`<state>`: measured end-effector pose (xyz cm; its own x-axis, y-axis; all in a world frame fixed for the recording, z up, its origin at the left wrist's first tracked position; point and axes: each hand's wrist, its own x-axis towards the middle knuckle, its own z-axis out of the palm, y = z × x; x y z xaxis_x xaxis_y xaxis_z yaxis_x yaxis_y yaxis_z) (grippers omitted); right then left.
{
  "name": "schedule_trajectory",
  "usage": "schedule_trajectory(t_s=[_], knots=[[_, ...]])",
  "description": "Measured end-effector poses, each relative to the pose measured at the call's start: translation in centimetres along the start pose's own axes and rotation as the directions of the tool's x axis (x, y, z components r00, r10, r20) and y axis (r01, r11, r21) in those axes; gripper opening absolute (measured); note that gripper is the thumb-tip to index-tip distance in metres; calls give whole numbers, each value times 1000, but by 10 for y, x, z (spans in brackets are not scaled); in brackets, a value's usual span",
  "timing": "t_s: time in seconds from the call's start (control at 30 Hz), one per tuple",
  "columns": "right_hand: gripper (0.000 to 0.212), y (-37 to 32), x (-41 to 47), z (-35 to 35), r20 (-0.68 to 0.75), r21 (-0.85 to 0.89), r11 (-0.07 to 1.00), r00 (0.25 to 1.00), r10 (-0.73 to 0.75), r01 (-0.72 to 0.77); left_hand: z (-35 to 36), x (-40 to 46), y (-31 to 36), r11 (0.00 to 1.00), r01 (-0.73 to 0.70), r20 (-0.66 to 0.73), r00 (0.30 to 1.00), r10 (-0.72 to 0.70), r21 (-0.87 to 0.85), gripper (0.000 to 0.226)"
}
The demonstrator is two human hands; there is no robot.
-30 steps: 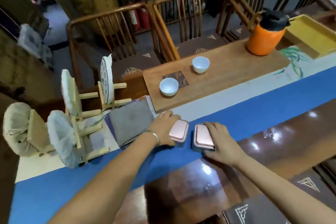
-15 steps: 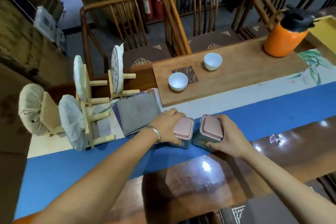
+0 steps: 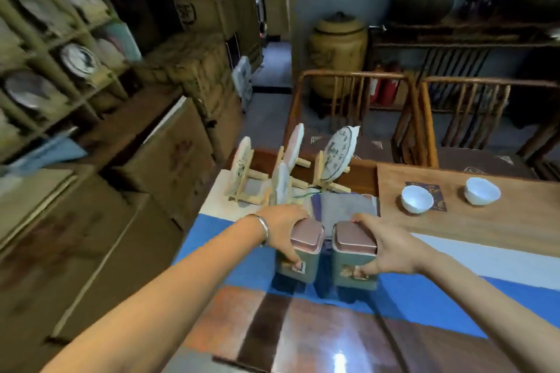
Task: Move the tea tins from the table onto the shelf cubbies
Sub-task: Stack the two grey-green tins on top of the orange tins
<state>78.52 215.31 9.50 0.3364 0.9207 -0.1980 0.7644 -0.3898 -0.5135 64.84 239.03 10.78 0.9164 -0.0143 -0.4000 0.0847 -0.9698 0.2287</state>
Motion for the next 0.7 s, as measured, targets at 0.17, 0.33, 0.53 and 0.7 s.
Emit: schedule_trajectory(t_s=[0.17,0.33,0.53,0.7], knots=[[92,-111,64,22,104,-14,985,980,-170,172,8,-144,-72,969,226,-85,968,-235,-102,86],[93,-260,121,57,140,-70,905,902,-408,420,26,-314,-131,863,450,-209,843,-495,-229,83],[99,-441,157,132,204,-2,778,762,-615,628,71,-515,-164,662,625,-256,618,-743,-414,84],[101,-593,168,186,252,98,637,600,-759,765,101,-677,-166,411,653,-284,297,-912,-636,77]])
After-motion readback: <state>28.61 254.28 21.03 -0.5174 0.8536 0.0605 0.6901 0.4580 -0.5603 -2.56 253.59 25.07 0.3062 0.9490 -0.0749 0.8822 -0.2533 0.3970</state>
